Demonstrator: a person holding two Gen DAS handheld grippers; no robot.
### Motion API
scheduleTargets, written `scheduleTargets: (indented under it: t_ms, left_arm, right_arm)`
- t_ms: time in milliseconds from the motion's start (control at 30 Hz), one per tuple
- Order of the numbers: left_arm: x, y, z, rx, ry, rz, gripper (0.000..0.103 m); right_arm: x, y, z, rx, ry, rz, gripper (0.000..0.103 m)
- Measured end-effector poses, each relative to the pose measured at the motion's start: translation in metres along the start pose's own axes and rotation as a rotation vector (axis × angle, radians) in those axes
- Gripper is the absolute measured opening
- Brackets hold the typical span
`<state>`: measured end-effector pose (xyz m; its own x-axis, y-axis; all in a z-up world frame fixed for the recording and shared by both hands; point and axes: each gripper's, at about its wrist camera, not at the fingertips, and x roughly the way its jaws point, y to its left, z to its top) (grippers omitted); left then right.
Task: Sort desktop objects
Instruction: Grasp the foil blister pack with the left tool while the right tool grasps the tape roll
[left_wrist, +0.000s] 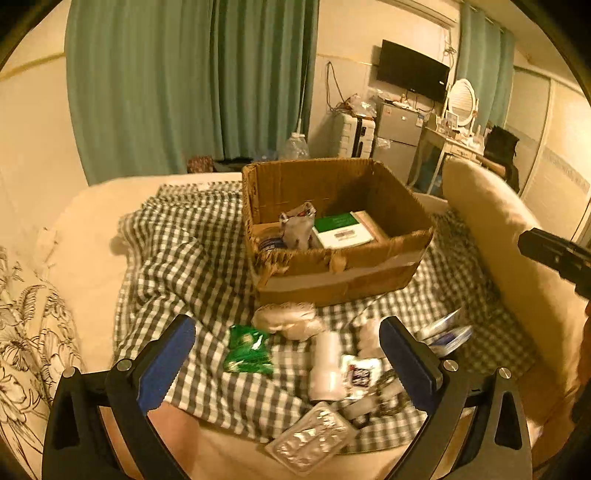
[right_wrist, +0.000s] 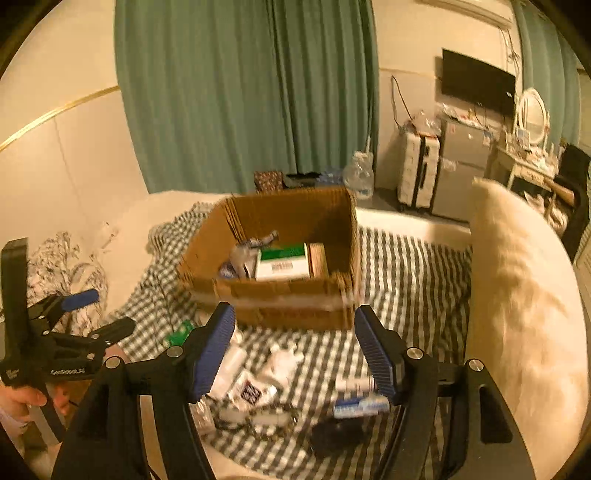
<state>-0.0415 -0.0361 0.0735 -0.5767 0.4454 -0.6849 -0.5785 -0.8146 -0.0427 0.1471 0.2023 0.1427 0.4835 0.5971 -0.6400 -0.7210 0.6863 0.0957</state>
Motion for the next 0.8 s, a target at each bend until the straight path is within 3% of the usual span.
scheduleTargets:
  t_ms: [167,300,500,700,800]
  left_arm:
    - [0.013,0.001,-0.046,0.010,0.020,-0.009,0.102]
    - [0.032,-0.005,-0.076,0.017,0.105,-0.036,0.102]
    - [0.053,-0.030,-0.126,0.166,0.186,-0.060,0.102]
    - [0.070,-0.047,-0.143,0.228,0.246,-0.076,0.102]
    - [0.081,-0.044,-0.147,0.202,0.275,-0.076,0.102]
  right_arm:
    - [0.014,-0.010,-0.045,0.057,0.070,-0.004,0.067]
    - [0.016,-0.010,-0.092,0.097,0.132,-0.018,0.067]
    - [0.024,0.005,-0.165,0.160,0.318,-0.012,0.067]
    - [0.042,0.023,-0.205,0.168,0.430,0.006,0.068]
    - [0.048,0.035,-0.215,0.142,0.457,0.025,0.077]
